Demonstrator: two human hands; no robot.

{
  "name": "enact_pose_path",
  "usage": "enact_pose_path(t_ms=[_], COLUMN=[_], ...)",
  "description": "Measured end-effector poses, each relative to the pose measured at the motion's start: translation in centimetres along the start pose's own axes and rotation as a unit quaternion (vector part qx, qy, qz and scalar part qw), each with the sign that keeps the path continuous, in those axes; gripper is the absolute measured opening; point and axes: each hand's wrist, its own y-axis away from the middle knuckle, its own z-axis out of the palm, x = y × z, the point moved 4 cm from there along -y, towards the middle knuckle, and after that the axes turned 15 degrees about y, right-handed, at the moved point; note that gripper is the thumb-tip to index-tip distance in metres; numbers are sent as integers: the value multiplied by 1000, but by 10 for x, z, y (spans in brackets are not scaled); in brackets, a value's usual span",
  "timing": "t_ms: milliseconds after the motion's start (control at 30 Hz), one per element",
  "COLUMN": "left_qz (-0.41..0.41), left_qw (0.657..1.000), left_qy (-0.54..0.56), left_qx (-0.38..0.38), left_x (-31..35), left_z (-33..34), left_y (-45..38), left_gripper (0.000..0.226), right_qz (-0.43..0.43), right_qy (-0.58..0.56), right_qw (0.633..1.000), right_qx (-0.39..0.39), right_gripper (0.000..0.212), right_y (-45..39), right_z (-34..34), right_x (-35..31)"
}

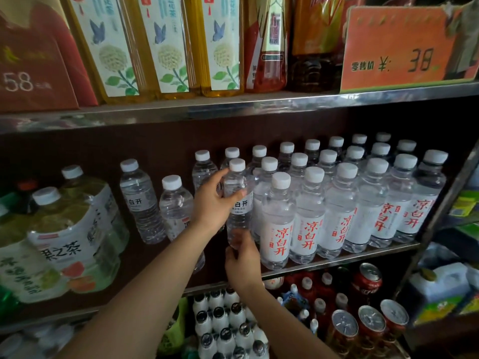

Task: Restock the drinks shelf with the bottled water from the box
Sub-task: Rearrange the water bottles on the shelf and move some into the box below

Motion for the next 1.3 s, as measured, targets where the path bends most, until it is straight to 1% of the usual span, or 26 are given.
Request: enact_pose_path(t_ms=[200, 333, 367, 467, 533, 567, 633, 700, 767, 833, 933, 967, 1033, 1200, 1300], left_qz=[-18, -57, -69, -99, -114, -127, -154, -176, -183, -173, -157, -157, -167, -161, -140], left_qw=[1000, 997, 996, 990, 985, 983, 980, 978, 978, 980, 980, 979, 976, 977, 971], left_qy=[25, 46, 40, 1, -16, -21, -29, -25, -19, -14, -16, -15, -17, -47, -112], left_qx=[4, -23, -38, -105, -131, -131, -123, -108, -99, -98, -119, -127, -138, -133, -156], left_x=[-6, -2, -1, 10, 18, 20, 24, 30, 36, 49, 62, 64, 69, 86, 89], left_z=[2, 1, 2, 8, 12, 13, 11, 7, 2, -2, -11, -16, -28, -68, -85], left_y=[-2, 3, 5, 14, 22, 26, 34, 43, 50, 62, 82, 89, 104, 141, 166], left_gripper=[67, 74, 77, 87, 91, 93, 97, 98, 93, 79, 59, 55, 55, 43, 45], right_qz=[11, 15, 18, 30, 34, 38, 42, 40, 46, 48, 53, 53, 44, 19, 2], right_qy=[-7, 1, 7, 1, -4, -4, -5, -7, -10, -5, 2, 8, 20, 66, 112], right_qw=[1000, 1000, 999, 994, 989, 986, 983, 984, 985, 986, 988, 989, 989, 988, 984], right_qx=[5, -25, -41, -106, -146, -160, -176, -171, -167, -160, -143, -141, -140, -137, -135], right_gripper=[31, 29, 33, 59, 72, 75, 72, 69, 77, 85, 85, 85, 87, 85, 77], right_y=[-5, 0, 1, 7, 14, 17, 23, 28, 32, 37, 47, 52, 62, 95, 120], right_z=[2, 0, -1, -5, -9, -13, -21, -31, -40, -48, -63, -69, -80, -109, -121], right_x=[0, -6, -8, -10, -12, -13, -18, -26, -33, -37, -45, -47, -55, -77, -87])
